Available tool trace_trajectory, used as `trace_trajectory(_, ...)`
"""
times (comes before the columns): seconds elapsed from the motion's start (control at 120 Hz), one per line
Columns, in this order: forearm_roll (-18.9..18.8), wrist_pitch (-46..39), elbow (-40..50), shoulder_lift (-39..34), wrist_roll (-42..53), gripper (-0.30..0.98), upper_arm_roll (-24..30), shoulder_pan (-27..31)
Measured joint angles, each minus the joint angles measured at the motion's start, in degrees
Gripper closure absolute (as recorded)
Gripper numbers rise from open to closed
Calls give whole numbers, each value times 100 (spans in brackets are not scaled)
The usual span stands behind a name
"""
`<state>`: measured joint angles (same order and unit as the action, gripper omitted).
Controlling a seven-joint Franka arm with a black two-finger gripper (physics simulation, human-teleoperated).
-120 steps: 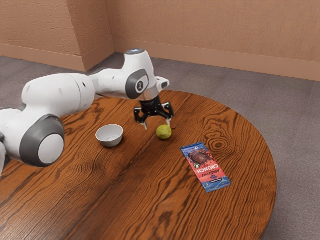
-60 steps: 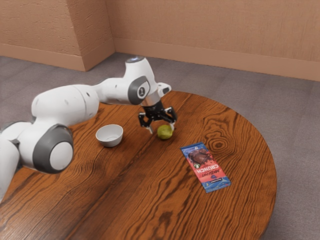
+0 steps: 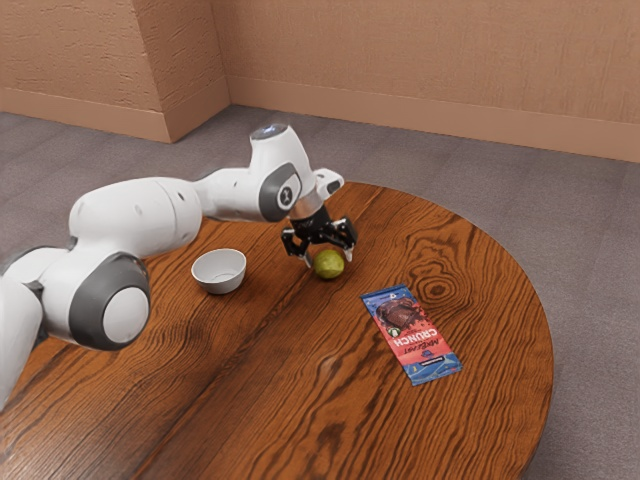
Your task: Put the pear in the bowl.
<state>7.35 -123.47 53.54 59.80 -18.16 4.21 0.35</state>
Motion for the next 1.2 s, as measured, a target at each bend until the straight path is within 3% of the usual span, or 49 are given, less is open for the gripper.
trace_trajectory(0.567, 74, -76, 107, -6, 78, 32, -39, 1)
trace_trajectory(0.775, 0, 39, 132, -206, 4, 48, -51, 1)
trace_trajectory(0.983, -94, 145, 1536, -1320, -205, 66, -292, 152)
trace_trajectory(1.2, -180, 200, 2660, -2255, -454, 69, -317, 749)
